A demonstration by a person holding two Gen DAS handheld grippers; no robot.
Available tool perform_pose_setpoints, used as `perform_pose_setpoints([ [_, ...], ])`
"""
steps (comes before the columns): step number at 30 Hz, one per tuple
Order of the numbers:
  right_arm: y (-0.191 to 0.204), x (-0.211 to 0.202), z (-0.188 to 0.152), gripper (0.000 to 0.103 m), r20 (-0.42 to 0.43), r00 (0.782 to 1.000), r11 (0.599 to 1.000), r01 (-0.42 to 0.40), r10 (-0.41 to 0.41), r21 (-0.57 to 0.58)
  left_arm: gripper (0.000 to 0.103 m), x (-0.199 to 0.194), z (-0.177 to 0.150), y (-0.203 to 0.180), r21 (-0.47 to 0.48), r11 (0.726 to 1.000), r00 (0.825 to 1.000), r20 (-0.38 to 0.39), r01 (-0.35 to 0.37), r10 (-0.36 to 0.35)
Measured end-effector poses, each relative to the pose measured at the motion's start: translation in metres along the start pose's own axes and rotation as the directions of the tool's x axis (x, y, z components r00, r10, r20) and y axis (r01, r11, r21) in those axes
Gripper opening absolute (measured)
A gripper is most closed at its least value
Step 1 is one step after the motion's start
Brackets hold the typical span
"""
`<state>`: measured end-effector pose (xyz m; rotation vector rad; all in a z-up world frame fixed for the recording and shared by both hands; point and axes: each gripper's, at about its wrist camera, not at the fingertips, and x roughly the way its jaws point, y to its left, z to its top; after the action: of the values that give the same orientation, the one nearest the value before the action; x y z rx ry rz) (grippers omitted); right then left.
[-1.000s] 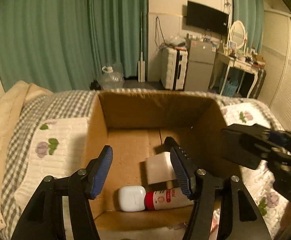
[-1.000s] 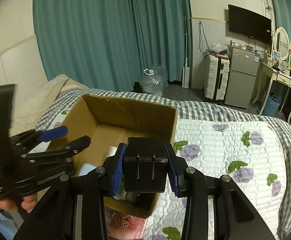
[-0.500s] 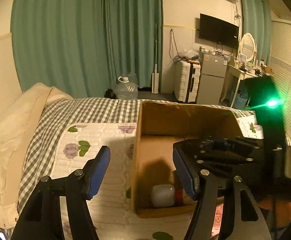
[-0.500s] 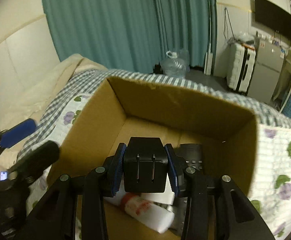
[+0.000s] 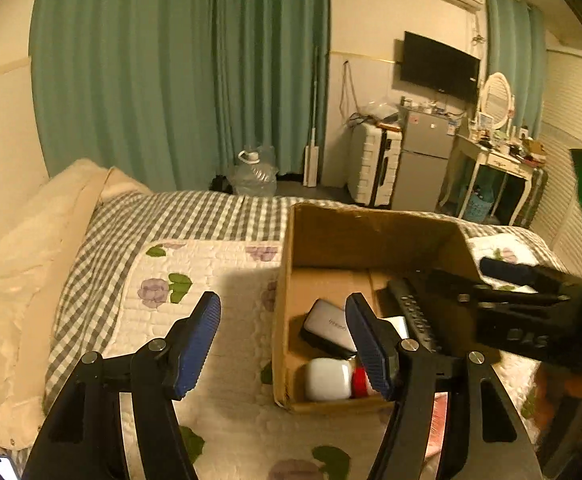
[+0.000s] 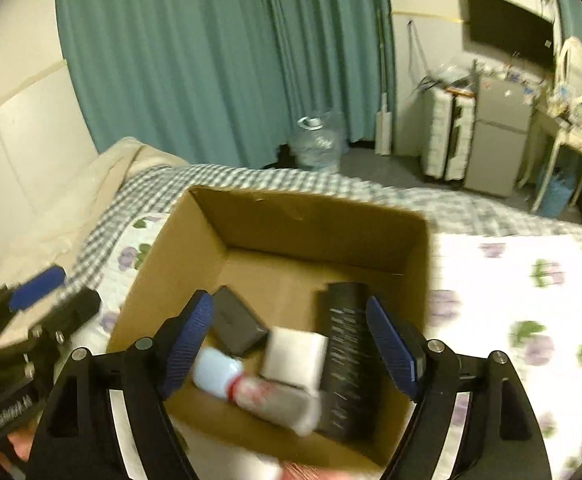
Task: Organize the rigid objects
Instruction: 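Lower both chargers into the box and open both tools, then grasp the white cup-shaped bottle with the right tool while the left grasps the red card case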
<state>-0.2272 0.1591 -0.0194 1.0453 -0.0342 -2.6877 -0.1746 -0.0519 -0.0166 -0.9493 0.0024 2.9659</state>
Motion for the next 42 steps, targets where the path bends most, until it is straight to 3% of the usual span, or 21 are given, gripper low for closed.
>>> perform_pose_setpoints([
  [8,-0.009,-0.098,-0.038,0.083,-0.019,0.989,0.989,0.148,-0.148,-0.003,0.071,-0.053,-0.018,-0.016,0.027,1.0,1.0,0.018,-0.001,0.0],
  [13,-0.005,-0.114,-0.079,0.083,-0.077,0.982,0.984,0.175,-0.173,0.028,0.071,-0.062,-0.041,-0.022,0.032,0.999,1.0,-0.013,-0.012,0.013],
  [19,0.003,-0.078,-0.131,0.083,-0.219,0.966,0.982,0.164,-0.14,0.093,0.072,-0.045,-0.092,-0.017,0.006,1.0,0.994,-0.109,-0.005,0.005],
  [27,-0.007,-0.026,-0.163,0.083,-0.338,0.928,0.954,0.231,-0.156,0.193,0.071,-0.023,-0.101,-0.018,0.029,0.999,0.991,-0.128,-0.036,0.039],
  [33,-0.007,-0.003,-0.167,0.083,-0.332,0.936,0.948,0.202,-0.115,0.244,0.071,-0.01,-0.106,-0.015,0.023,0.999,0.987,-0.156,-0.034,0.037],
  [35,-0.003,0.001,-0.17,0.078,-0.33,0.939,0.949,0.186,-0.095,0.255,0.071,-0.01,-0.106,-0.015,0.023,0.999,0.987,-0.156,-0.034,0.037],
  [37,0.006,0.001,-0.171,0.062,-0.319,0.943,0.96,0.172,-0.096,0.221,0.071,-0.01,-0.106,-0.015,0.024,0.999,0.987,-0.158,-0.033,0.036],
  [39,0.018,-0.004,-0.172,0.056,-0.299,0.949,0.972,0.155,-0.098,0.175,0.072,-0.009,-0.106,-0.016,0.026,0.999,0.987,-0.157,-0.033,0.037],
  [40,0.021,-0.008,-0.172,0.046,-0.286,0.951,0.975,0.162,-0.113,0.152,0.072,-0.01,-0.106,-0.016,0.026,0.999,0.987,-0.158,-0.035,0.038],
  [42,0.023,-0.021,-0.17,0.046,-0.249,0.963,0.981,0.141,-0.105,0.131,0.072,-0.011,-0.106,-0.016,0.027,0.999,0.987,-0.155,-0.038,0.041],
])
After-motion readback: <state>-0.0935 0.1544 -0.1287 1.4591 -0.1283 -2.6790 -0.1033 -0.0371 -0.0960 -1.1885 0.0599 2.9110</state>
